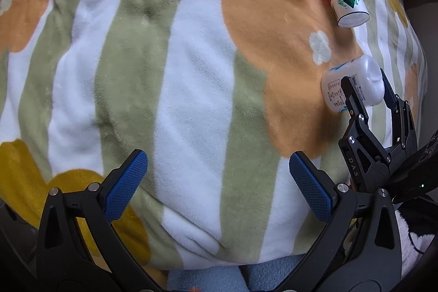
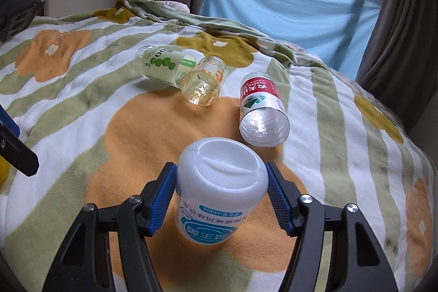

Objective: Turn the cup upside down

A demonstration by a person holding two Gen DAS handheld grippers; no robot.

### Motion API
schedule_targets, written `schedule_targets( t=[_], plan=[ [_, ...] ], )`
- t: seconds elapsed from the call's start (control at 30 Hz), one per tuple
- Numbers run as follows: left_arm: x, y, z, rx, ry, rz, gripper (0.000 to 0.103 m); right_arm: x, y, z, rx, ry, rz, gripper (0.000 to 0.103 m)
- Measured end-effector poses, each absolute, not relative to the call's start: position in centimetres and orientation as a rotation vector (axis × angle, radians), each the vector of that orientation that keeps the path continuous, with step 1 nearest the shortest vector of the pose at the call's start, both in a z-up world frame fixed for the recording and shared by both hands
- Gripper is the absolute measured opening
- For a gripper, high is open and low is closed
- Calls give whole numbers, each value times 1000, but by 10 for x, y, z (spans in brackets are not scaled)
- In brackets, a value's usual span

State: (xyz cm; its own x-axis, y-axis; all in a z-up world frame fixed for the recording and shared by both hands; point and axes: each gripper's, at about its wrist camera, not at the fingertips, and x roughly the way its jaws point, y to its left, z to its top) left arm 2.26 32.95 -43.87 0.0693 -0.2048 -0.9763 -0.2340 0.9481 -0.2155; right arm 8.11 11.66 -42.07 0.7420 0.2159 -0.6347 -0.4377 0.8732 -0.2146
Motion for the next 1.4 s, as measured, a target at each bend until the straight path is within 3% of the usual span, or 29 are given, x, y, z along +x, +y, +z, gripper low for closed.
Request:
schedule_targets(
  t=[0.53, 0.87, 1.1, 1.4],
  plan=[
    [27, 322, -437, -336, 1501, 14, 103, 77, 107, -419, -275, 651, 344, 68],
    [29, 320, -390, -326, 1429, 9, 103, 58, 95, -372, -259, 635, 351, 68],
    [24, 317, -316, -302, 1292, -10, 103, 47, 79, -305, -201, 622, 326, 68],
    [9, 290, -157, -179, 941, -51, 103, 37, 35, -159, -70, 587, 149, 68]
  ],
)
